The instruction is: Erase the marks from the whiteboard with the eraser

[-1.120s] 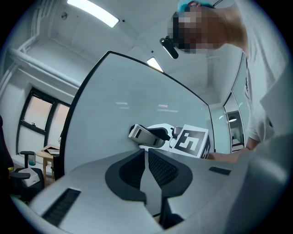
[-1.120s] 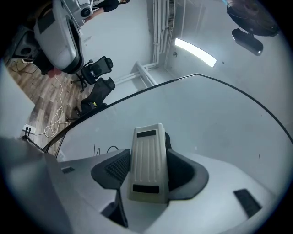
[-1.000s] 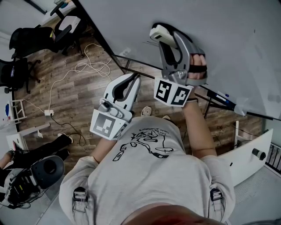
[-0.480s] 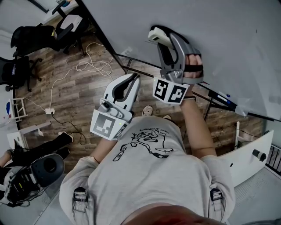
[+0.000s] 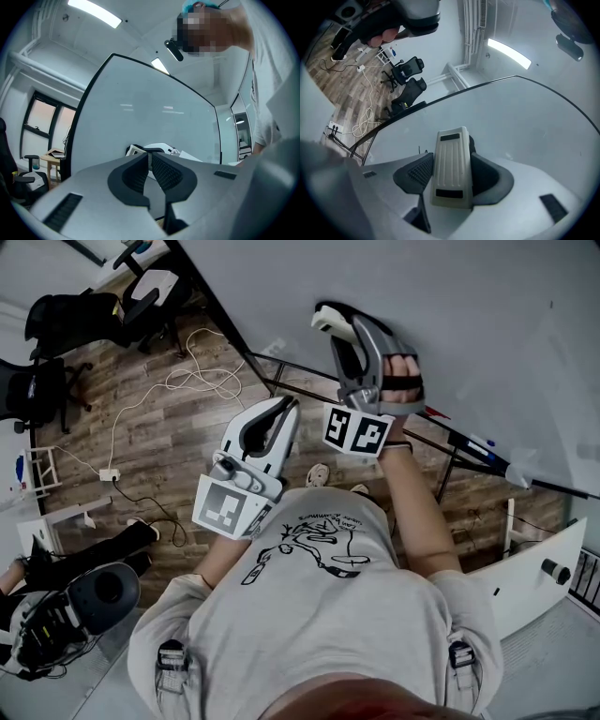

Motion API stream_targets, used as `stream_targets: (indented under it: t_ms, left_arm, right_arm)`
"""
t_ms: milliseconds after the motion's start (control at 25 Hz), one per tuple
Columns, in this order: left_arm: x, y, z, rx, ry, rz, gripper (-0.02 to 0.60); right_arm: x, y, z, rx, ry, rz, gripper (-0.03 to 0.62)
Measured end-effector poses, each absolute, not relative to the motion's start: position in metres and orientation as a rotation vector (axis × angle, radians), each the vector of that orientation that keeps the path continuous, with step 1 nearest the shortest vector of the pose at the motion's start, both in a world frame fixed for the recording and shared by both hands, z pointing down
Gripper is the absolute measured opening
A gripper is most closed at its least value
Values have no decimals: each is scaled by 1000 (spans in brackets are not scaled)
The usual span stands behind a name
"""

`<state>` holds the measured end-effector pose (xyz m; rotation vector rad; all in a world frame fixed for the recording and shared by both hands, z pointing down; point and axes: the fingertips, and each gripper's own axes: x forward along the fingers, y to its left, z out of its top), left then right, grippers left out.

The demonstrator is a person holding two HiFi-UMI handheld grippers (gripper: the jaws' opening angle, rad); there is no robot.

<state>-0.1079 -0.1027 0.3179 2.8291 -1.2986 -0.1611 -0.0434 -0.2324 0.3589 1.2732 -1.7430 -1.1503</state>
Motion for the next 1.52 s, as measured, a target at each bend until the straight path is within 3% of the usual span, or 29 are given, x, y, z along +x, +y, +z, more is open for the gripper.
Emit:
stream_targets:
  t_ms: [1520]
  left_arm:
    - [-117,-88,327,2798,-1320,-121,40]
  right_arm:
    - [-73,-239,429,1142,-1725,-1125,258]
